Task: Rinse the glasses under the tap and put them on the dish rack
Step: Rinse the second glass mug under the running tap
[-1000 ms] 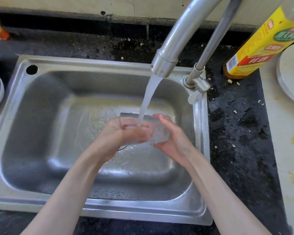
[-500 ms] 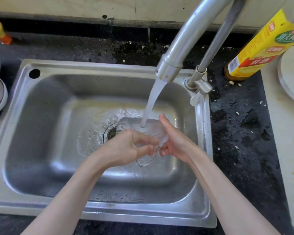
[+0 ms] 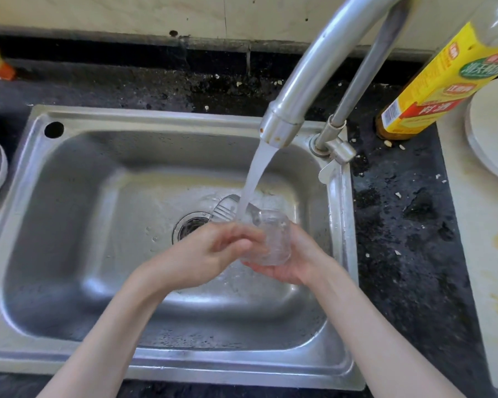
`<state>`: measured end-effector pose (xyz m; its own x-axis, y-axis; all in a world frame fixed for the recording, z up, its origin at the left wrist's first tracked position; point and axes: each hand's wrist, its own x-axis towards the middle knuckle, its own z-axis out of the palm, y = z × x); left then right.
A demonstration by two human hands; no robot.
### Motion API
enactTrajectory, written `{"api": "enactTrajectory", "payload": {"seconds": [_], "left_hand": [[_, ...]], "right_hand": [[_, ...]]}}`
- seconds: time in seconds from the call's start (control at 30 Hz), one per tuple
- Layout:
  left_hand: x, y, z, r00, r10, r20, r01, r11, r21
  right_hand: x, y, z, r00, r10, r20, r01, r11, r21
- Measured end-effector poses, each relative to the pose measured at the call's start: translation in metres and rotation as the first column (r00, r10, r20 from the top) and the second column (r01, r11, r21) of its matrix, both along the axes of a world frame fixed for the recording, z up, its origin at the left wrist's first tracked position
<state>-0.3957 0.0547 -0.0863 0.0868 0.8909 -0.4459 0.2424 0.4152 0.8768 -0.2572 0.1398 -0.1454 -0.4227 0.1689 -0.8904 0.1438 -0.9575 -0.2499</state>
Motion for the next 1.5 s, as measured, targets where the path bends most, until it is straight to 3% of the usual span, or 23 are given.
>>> {"api": "enactTrajectory", "payload": {"seconds": [0.1,0.23,0.3,0.4,0.47,0.57,0.67,0.73,0.8,0.93,1.13,1.4,1.5], "left_hand": [[-0.001,0.004,-0.005,0.981,0.195,-0.008,-0.195,0.981,0.01],[-0.001,0.014,-0.003,0.851,0.503,0.148,-0.492,0.864,-0.104],[-0.005,0.015,0.0,0.835,0.517,0.19,-0.503,0.856,-0.121],[-0.009,0.013,0.002,0.916,0.356,0.184,-0.332,0.931,-0.15],[-0.006,0.007,0.005,0.972,0.162,0.173,-0.137,0.979,-0.148],[0.005,-0.001,0.006,0.981,-0.182,-0.059,0.177,0.981,-0.084],[0.01,-0.004,0.008,0.935,-0.263,-0.238,0.244,0.964,-0.109],[0.012,-0.002,0.006,0.968,-0.191,-0.16,0.184,0.981,-0.062],[0.011,0.0,0.006,0.999,0.011,-0.033,-0.014,0.997,-0.078],[0.005,0.004,0.005,0.961,0.262,-0.086,-0.267,0.962,-0.05],[0.011,0.005,0.004,0.863,0.329,-0.383,-0.291,0.944,0.155],[0.001,-0.004,0.001,0.825,0.361,-0.435,-0.23,0.917,0.325],[0.001,-0.007,-0.004,0.789,0.452,-0.416,-0.291,0.872,0.394]], "right_hand": [[0.002,-0.003,-0.003,0.991,-0.105,-0.085,0.108,0.994,0.036],[0.004,-0.012,-0.004,0.961,-0.086,-0.261,0.184,0.908,0.376],[0.008,-0.013,0.001,0.958,-0.037,-0.284,0.169,0.873,0.457],[0.009,-0.009,0.011,0.971,-0.003,-0.239,0.119,0.874,0.471],[0.007,-0.004,0.015,0.989,0.053,-0.141,0.02,0.881,0.473],[0.003,0.002,0.019,0.978,0.21,0.0,-0.195,0.905,0.377],[0.004,0.002,0.022,0.961,0.277,-0.003,-0.268,0.931,0.249],[0.008,0.002,0.021,0.966,0.242,-0.094,-0.218,0.952,0.217],[0.012,0.001,0.021,0.967,0.17,-0.191,-0.128,0.968,0.217],[0.015,-0.01,0.018,0.954,-0.064,-0.292,0.14,0.96,0.245],[0.007,-0.02,0.013,0.92,-0.237,-0.312,0.312,0.925,0.218],[0.005,-0.014,0.006,0.921,-0.296,-0.252,0.346,0.92,0.183],[0.005,-0.014,0.004,0.9,-0.354,-0.254,0.394,0.911,0.124]]}}
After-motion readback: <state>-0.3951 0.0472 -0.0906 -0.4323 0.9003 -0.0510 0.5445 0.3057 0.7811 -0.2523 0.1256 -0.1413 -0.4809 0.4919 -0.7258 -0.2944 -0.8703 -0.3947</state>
